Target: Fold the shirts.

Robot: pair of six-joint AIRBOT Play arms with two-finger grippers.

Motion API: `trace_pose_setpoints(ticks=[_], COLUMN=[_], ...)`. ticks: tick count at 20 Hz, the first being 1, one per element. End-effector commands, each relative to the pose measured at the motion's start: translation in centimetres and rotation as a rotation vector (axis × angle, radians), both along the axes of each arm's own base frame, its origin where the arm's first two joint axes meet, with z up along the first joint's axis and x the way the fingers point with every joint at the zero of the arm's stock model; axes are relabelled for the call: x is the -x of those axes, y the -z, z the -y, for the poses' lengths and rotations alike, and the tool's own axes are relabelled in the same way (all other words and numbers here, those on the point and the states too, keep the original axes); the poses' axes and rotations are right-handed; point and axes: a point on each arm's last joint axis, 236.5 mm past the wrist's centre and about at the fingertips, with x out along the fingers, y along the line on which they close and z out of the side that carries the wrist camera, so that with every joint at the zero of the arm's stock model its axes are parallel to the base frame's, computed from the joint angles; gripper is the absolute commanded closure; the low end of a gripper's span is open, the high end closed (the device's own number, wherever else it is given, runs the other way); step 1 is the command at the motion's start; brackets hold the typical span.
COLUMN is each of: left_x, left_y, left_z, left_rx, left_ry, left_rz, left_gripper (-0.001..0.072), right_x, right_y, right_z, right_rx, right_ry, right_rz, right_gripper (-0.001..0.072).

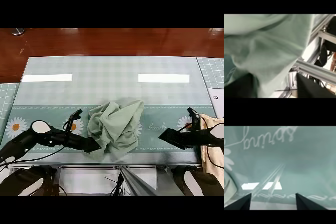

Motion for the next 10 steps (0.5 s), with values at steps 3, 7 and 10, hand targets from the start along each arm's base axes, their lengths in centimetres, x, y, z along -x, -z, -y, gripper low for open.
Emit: trace_pose_setpoints(ticks=[3,7,10], left_x=[-1.7,-3.0,-2.8], left_y=[-0.1,-1.0,-1.2], left_z=[2.7,2.5,2.5], left_rx=[0.053,0.074,0.080], left_ry=[0.023,-0.001,0.005], left_rz=[0.039,0.050,0.042], left_gripper=[0.0684,0.0684,0.0684], right_x=[0.2,-0.2,0.2], right_y=[0.3,2.1,3.3], right_z=[-6.7,-11.7,-14.2], right_rx=[-0.133,-0.204,-0.229], right_ry=[-0.093,-0.116,-0.137], right_rz=[-0.004,-0.027,-0.054], right_gripper=[0.0087,0.0087,0.0088])
